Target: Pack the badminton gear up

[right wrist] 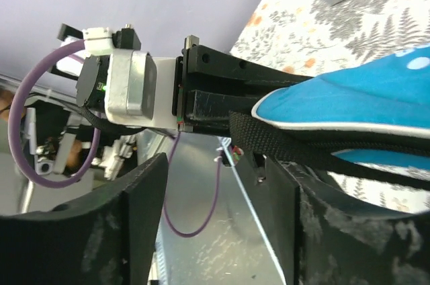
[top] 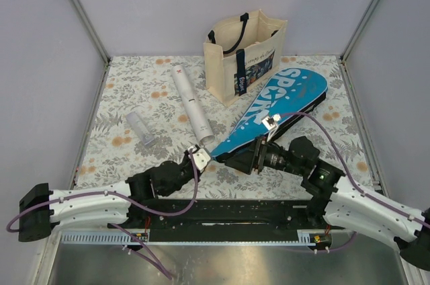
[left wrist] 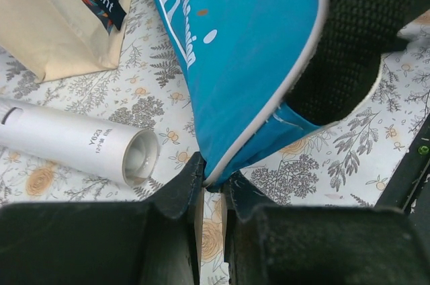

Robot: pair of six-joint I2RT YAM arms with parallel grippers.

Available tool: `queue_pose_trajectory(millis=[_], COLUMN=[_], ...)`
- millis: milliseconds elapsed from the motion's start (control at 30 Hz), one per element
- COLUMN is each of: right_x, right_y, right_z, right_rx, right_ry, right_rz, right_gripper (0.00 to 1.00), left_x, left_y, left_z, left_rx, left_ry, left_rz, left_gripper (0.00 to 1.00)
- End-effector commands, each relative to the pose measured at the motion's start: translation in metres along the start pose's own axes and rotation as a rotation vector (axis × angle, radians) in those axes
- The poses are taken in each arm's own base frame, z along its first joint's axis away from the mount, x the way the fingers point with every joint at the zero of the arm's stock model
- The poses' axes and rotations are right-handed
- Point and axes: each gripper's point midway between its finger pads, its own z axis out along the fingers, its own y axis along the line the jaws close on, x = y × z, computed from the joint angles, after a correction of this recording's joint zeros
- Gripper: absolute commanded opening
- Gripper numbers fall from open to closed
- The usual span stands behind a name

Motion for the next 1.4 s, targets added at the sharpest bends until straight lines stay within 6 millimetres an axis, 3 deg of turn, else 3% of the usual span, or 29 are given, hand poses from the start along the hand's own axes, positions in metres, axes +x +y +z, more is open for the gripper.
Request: queue_pose_trajectory(millis=[0, 67, 100, 133, 267, 400, 567, 633, 667, 700, 767, 800, 1033, 1133, 1233, 1367], right_x=[-0.008, -0.018, -0.022, -0.028, -0.05, -0.069, -0.082, -0.085, -0.087, -0.086, -0.086, -0.086, -0.097, -0.108, -0.118, -0.131], right_y=[-0.023, -0.02, -0.015, -0.011, 0.003, -0.003, -0.026, -0.046, -0.057, -0.067, -0.08, -0.085, -0.102, -0.097, -0.091, -0.073], right_z=[-0.031, -0.045, -0.052, -0.057, -0.072, -0.079, -0.089, -0.092, -0.095, -0.096, -0.099, -0.1, -0.112, -0.118, -0.125, -0.139], right_rx=[0.173, 0.196, 0.197, 0.196, 0.205, 0.273, 0.403, 0.488, 0.534, 0.581, 0.653, 0.683, 0.866, 0.902, 0.929, 0.928], right_ry=[-0.054, -0.096, -0.115, -0.139, -0.234, -0.327, -0.415, -0.448, -0.464, -0.466, -0.459, -0.452, -0.474, -0.505, -0.521, -0.538], right_rz=[-0.128, -0.187, -0.207, -0.222, -0.261, -0.255, -0.238, -0.24, -0.237, -0.24, -0.248, -0.251, -0.25, -0.268, -0.302, -0.371], right_gripper=[0.71, 0.79, 0.86, 0.99, 1.0, 1.0, 1.0, 0.99, 1.0, 1.0, 1.0, 1.0, 0.99, 0.98, 0.98, 0.99], left_x=[-0.02, -0.012, -0.008, -0.004, 0.01, 0.016, 0.016, 0.013, 0.013, 0.011, 0.007, 0.002, -0.068, -0.108, -0.134, -0.144], left_y=[-0.002, -0.009, -0.011, -0.014, -0.026, -0.035, -0.039, -0.038, -0.035, -0.033, -0.027, -0.023, 0.021, 0.054, 0.089, 0.111], left_z=[0.013, 0.019, 0.022, 0.024, 0.036, 0.048, 0.057, 0.055, 0.053, 0.051, 0.046, 0.042, 0.002, -0.024, -0.054, -0.084], left_rx=[-0.038, -0.019, -0.014, -0.007, 0.011, 0.025, 0.027, 0.027, 0.018, 0.012, -0.003, -0.014, -0.121, -0.234, -0.38, -0.468], left_ry=[-0.107, -0.096, -0.09, -0.08, -0.051, -0.025, 0.002, 0.019, 0.026, 0.026, 0.021, 0.015, -0.09, -0.14, -0.164, -0.164], left_rz=[-0.133, -0.143, -0.145, -0.141, -0.187, -0.201, -0.193, -0.176, -0.167, -0.162, -0.158, -0.156, -0.126, -0.173, -0.262, -0.356], left_gripper=[0.0, 0.0, 0.0, 0.0, 0.0, 0.08, 0.34, 0.51, 0.68, 0.78, 0.94, 0.99, 0.99, 0.99, 0.99, 0.99])
